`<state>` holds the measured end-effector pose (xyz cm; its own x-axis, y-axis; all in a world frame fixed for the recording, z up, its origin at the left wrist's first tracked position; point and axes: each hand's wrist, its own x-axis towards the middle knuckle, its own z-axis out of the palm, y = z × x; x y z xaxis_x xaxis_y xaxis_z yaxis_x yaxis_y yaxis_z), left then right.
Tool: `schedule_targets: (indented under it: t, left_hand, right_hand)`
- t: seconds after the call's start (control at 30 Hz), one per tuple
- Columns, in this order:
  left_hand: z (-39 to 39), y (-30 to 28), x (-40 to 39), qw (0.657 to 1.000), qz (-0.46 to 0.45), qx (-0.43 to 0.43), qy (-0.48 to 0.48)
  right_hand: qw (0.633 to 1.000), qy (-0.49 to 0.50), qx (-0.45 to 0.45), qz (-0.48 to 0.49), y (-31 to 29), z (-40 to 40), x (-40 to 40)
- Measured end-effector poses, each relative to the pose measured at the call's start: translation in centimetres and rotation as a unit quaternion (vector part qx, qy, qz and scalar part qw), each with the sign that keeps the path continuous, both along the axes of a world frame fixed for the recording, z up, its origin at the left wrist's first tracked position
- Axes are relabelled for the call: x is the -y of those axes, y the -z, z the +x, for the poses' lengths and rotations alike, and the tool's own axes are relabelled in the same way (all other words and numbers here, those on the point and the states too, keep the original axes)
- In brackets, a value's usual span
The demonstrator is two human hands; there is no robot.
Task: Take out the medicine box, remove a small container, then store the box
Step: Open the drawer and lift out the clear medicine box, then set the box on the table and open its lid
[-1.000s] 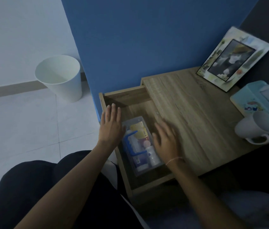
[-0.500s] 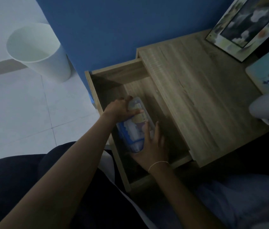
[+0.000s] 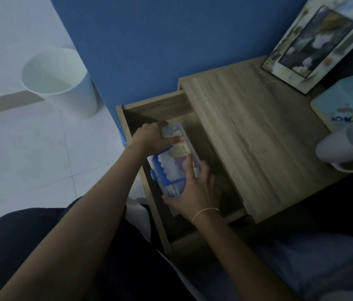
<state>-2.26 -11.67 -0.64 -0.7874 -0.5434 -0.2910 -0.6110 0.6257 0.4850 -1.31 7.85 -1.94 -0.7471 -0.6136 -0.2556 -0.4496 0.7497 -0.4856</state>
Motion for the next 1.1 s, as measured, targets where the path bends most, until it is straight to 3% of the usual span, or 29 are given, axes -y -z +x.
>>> schedule_targets:
  t: [0.27,0.4,0.53,0.7,0.9,0.97,1.1]
  left_hand:
    - [-1.1,-9.7,2.9,0.993,-0.029,-0.1,-0.051]
    - [-3.5,-12.3,2.5,0.987,0.006,-0.154,-0.049]
    - [-5.8,-11.1,0.2,0.982,0.061,-0.173,-0.037]
    - [-8.3,-8.7,-2.0,0.979,0.093,-0.178,-0.027]
    - [-9.9,-7.5,-2.4,0.98,0.088,-0.177,0.003]
    - [-9.8,-7.6,-2.8,0.981,0.064,-0.184,0.02]
    - [-7.9,-6.8,-4.4,0.954,-0.15,-0.225,0.13]
  right_hand:
    - [0.998,-0.056,-0.025,-0.031,-9.2,-3.4,1.6]
    - [0.996,-0.069,-0.045,-0.015,-12.4,-7.9,0.4]
    - [0.996,-0.083,-0.02,0.038,-13.1,-12.6,-1.5]
    - [0.997,-0.066,0.026,0.036,-11.7,-15.7,-3.4]
    - [0.997,-0.058,0.022,0.045,-10.8,-17.6,-4.0]
    - [0.997,-0.055,-0.002,0.049,-10.7,-17.6,-4.2]
    - [0.985,-0.012,-0.17,0.0,-9.2,-15.0,-5.2]
